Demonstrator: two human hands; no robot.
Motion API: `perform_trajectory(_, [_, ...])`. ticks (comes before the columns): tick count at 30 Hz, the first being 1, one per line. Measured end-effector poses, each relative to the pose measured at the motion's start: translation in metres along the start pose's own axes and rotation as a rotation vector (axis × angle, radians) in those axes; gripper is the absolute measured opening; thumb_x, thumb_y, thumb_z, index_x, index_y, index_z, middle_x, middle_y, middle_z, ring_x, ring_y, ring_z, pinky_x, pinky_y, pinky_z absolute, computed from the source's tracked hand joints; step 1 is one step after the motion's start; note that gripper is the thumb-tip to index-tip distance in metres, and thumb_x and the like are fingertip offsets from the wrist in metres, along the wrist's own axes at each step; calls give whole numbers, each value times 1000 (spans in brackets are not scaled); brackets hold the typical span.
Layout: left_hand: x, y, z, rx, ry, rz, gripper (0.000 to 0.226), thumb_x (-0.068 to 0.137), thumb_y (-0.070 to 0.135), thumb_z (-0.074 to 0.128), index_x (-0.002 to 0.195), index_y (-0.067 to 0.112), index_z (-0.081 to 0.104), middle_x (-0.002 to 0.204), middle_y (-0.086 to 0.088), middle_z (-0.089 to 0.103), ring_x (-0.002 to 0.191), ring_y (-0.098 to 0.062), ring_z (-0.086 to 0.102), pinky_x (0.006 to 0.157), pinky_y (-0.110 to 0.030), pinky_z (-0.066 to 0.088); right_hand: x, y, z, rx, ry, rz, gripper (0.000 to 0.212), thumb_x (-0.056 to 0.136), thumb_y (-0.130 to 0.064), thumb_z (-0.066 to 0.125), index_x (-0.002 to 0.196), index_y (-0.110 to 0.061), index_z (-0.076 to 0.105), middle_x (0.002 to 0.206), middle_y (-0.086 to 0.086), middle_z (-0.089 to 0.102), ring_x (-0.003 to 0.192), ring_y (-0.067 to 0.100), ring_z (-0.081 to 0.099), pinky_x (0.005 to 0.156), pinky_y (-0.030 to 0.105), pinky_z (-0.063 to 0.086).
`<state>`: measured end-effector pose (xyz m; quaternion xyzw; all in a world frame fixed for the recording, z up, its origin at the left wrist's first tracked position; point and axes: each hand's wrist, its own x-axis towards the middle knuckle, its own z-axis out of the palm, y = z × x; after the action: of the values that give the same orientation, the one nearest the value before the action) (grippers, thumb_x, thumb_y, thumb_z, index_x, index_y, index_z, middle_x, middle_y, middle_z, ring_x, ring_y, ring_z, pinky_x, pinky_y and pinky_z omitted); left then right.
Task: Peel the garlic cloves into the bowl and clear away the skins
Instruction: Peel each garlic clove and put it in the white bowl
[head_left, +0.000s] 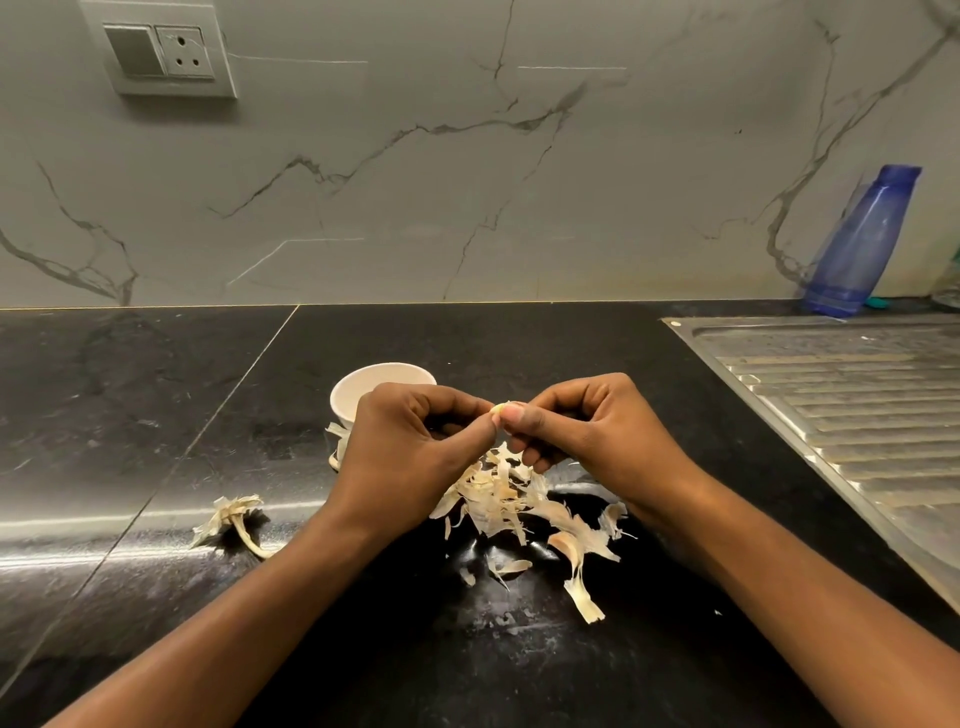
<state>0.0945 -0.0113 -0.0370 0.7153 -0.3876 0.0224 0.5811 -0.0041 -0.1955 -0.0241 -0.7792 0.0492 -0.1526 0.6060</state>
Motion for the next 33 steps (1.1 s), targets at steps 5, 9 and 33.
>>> perform_trajectory(5, [0,1,-1,14,-6,28,4,90,18,82,92,16,85,73,9,78,62,-10,73,60,-22,58,0,1,0,16,-21,-6,21,93,-25,77,94,-5,83,86,14,80,75,25,74,69,29,63])
perform_trajectory(9, [0,0,-2,18,-1,38,5,90,16,81,88,15,85,68,7,77,59,-16,71,58,-37,62,-1,1,-1,22,-34,-10,22,92,-26,77,95,-5,83,86,14,80,74,24,74,69,29,63])
perform_trajectory(33, [-1,7,-6,-10,-25,-20,10,87,17,83,77,16,82,62,1,73,54,-22,67,53,-40,57,1,1,-2,105,-91,53,24,92,-22,76,99,0,82,91,19,79,77,23,74,69,26,60])
